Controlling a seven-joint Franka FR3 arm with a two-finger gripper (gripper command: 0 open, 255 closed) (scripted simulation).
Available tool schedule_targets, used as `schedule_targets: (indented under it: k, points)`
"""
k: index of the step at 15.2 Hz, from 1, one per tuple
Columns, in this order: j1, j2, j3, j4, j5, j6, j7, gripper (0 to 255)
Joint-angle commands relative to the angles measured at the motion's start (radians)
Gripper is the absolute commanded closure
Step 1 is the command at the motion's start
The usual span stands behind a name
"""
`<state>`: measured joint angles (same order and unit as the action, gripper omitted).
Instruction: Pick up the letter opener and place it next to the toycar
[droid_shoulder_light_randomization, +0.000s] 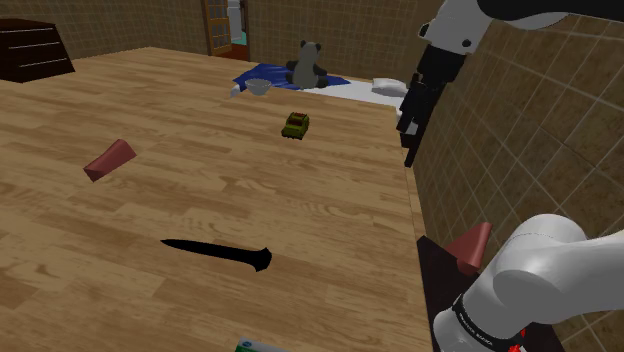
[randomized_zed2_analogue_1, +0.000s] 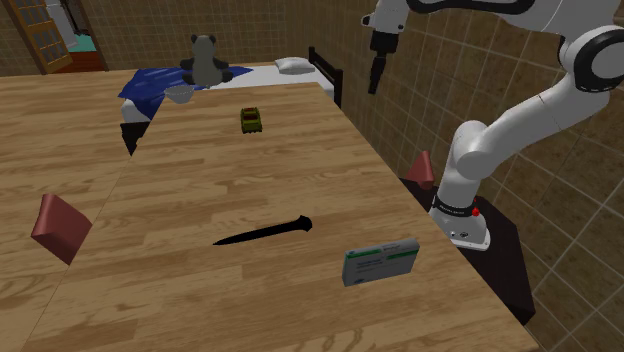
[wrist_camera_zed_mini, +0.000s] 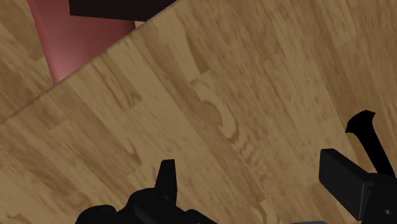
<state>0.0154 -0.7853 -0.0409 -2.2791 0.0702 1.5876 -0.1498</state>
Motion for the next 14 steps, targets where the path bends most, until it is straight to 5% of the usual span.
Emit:
schedule_targets:
  k: [1,14]
  points:
    - [0.0,0.0,0.0,0.0,0.0,0.0,0.0,0]
    - [0.113,0.313,0.172,0.031,0.064,0.258,0.036,0]
